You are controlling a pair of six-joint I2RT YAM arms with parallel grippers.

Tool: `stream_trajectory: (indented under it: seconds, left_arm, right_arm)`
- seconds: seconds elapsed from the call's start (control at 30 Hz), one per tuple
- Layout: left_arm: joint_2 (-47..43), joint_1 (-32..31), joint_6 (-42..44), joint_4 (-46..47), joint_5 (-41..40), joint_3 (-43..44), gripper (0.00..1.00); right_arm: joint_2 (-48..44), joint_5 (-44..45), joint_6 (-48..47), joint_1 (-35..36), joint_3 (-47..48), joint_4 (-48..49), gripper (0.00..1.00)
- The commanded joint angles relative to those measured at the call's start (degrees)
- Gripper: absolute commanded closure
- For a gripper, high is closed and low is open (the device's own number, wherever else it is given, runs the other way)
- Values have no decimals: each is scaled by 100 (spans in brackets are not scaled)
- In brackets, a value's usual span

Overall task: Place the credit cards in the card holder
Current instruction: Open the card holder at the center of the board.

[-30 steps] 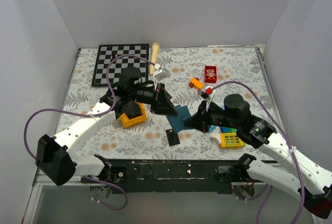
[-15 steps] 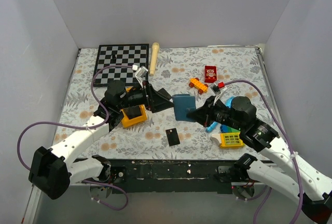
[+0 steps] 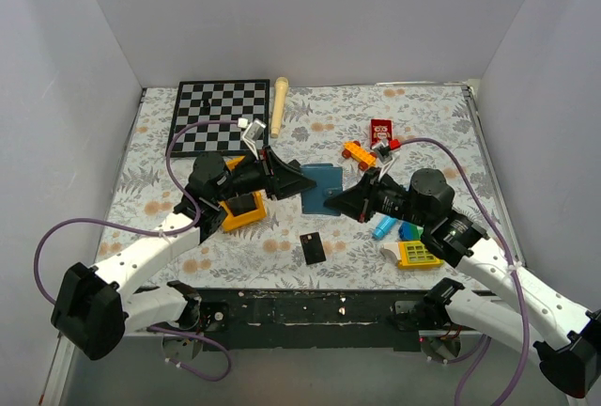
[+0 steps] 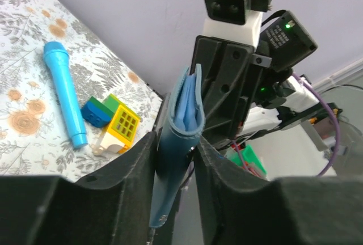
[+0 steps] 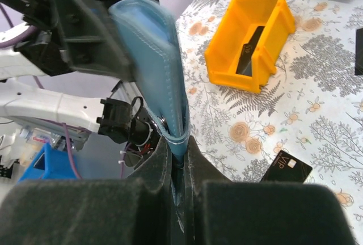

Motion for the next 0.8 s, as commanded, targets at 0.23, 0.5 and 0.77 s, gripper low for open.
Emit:
stream_trajectory:
  seconds: [0.23,0.5,0.77]
  left_arm:
    - [-208,-157,544,-999,-459,367,100]
    - [-402,-965,2038,-3831,-3279,1588,100]
    - [72,-1800,2241,-4799,-5134,2134,100]
  right_arm:
    - [-71,398,-271,-47,395,-471,52]
    - [-72,1173,-711,-47,1010,-1705,40]
    - [289,926,-430,-29,1169,-1310,39]
